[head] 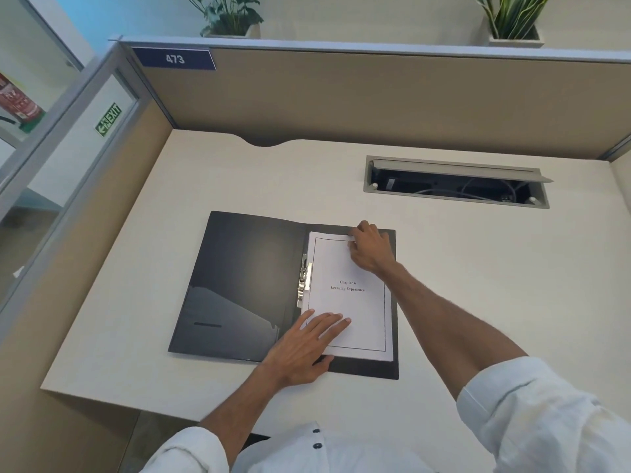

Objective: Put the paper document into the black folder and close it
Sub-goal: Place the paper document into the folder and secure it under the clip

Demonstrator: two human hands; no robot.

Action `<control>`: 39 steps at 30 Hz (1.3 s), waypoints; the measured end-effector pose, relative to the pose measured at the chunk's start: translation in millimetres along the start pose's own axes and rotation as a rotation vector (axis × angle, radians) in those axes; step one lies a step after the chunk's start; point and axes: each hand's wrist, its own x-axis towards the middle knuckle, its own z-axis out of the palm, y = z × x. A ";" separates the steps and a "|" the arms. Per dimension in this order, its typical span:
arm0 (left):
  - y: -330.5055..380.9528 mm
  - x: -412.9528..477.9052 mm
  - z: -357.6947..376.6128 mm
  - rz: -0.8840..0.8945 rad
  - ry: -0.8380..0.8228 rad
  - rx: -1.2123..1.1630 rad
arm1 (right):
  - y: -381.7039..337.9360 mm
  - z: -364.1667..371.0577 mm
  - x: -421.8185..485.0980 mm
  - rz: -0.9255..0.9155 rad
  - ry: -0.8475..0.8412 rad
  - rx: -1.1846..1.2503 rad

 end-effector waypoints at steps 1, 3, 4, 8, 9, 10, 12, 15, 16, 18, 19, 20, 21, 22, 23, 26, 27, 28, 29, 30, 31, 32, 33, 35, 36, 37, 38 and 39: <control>0.4 -0.9 -0.5 -0.005 0.015 -0.009 | -0.4 -0.4 -3.7 0.010 0.016 0.023; 1.8 -3.0 -2.9 -0.024 0.067 -0.024 | 0.6 0.0 -16.1 0.034 0.085 0.085; 2.6 -4.0 -3.9 -0.041 0.104 -0.031 | 1.8 -0.2 -24.9 0.055 0.125 0.125; 3.6 -10.1 -5.3 -0.185 0.292 -0.076 | 11.6 1.2 -73.1 0.222 0.275 0.328; 3.7 -11.8 -5.1 -0.247 0.343 -0.089 | 13.3 2.3 -87.5 0.288 0.301 0.378; 3.5 -13.6 -4.8 -0.315 0.396 -0.109 | 14.1 3.0 -101.6 0.359 0.315 0.429; 4.1 -16.4 -4.8 -0.436 0.493 -0.155 | 15.0 5.6 -127.9 0.468 0.318 0.501; 5.4 -19.2 -4.4 -0.566 0.562 -0.240 | 16.5 12.9 -158.0 0.539 0.299 0.522; 5.9 -19.8 -3.2 -0.604 0.567 -0.266 | 15.6 14.4 -165.7 0.560 0.291 0.522; 8.0 -21.1 -0.4 -0.667 0.564 -0.297 | 12.6 17.9 -179.0 0.596 0.280 0.520; 9.4 -21.7 1.7 -0.685 0.561 -0.307 | 10.5 19.2 -184.6 0.610 0.278 0.522; 10.9 -22.3 4.1 -0.691 0.562 -0.317 | 7.9 20.0 -189.9 0.620 0.275 0.525; 12.6 -22.7 6.0 -0.690 0.562 -0.326 | 5.4 20.6 -194.3 0.626 0.270 0.528; 14.0 -22.9 8.1 -0.683 0.561 -0.333 | 3.0 20.9 -198.1 0.631 0.262 0.529; 14.7 -23.1 10.7 -0.680 0.556 -0.338 | 0.9 21.4 -201.4 0.633 0.253 0.526; 17.9 -24.3 14.9 -0.705 0.541 -0.363 | -6.8 21.0 -207.4 0.638 0.230 0.514; 18.9 -24.3 15.2 -0.707 0.545 -0.366 | -9.2 20.5 -208.1 0.643 0.224 0.514; 20.3 -24.1 14.5 -0.704 0.549 -0.370 | -11.0 20.2 -207.9 0.651 0.217 0.514; 21.7 -24.0 13.6 -0.697 0.550 -0.372 | -11.7 20.8 -207.3 0.657 0.208 0.515; 23.4 -23.8 12.2 -0.689 0.546 -0.372 | -12.0 20.9 -206.9 0.662 0.198 0.516; 24.4 -23.7 11.3 -0.680 0.542 -0.371 | -11.4 21.2 -206.3 0.664 0.188 0.517; 24.8 -23.8 10.9 -0.673 0.540 -0.371 | -10.2 21.0 -206.3 0.662 0.178 0.517; 24.3 -24.1 11.2 -0.669 0.541 -0.370 | -8.7 19.7 -206.5 0.658 0.171 0.515; 22.5 -24.8 13.4 -0.663 0.540 -0.368 | -6.2 15.1 -208.0 0.650 0.163 0.519; 22.0 -25.2 14.6 -0.659 0.543 -0.367 | -5.5 12.3 -209.1 0.647 0.160 0.523; 21.8 -25.5 15.5 -0.654 0.548 -0.363 | -5.0 10.4 -209.7 0.645 0.159 0.525; 22.5 -25.7 15.9 -0.650 0.555 -0.358 | -5.0 9.2 -209.9 0.645 0.161 0.523; 23.6 -26.0 15.9 -0.649 0.558 -0.353 | -4.9 9.3 -209.5 0.643 0.163 0.519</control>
